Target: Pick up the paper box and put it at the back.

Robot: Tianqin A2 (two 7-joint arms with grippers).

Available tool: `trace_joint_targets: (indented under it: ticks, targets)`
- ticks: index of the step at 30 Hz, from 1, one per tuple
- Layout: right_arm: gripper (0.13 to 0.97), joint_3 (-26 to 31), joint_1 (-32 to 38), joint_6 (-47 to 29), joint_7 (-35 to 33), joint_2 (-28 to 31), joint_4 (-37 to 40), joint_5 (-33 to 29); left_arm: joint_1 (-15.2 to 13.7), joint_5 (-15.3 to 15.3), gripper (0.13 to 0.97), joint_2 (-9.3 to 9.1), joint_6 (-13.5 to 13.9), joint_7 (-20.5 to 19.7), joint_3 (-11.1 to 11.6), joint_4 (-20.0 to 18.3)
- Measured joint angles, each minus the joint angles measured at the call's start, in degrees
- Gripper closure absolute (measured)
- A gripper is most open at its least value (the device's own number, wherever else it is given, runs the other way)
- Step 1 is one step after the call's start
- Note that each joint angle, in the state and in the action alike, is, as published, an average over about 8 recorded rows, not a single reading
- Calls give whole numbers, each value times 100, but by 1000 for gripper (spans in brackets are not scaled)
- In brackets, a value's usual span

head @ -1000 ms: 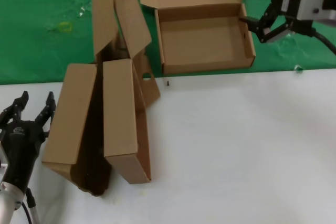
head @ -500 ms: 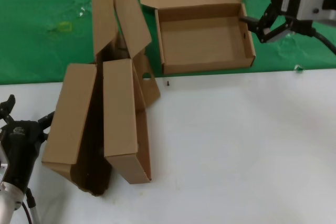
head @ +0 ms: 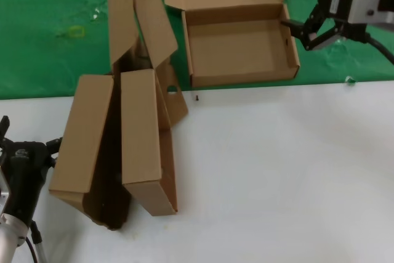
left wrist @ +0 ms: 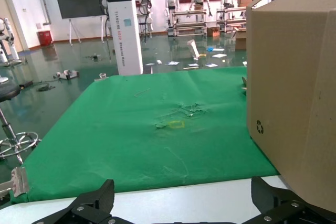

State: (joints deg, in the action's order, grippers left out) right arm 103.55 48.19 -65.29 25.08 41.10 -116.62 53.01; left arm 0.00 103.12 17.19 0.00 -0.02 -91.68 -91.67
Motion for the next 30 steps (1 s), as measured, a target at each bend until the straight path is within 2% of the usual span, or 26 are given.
trace_joint_targets:
  ticks: [8,17,30]
  targets:
    - [129,0,0,0,0,0,0,0,0,0,167,0,0,0,0,0]
    - [129,0,0,0,0,0,0,0,0,0,132,0,0,0,0,0]
    - [129,0,0,0,0,0,0,0,0,0,132,0,0,0,0,0]
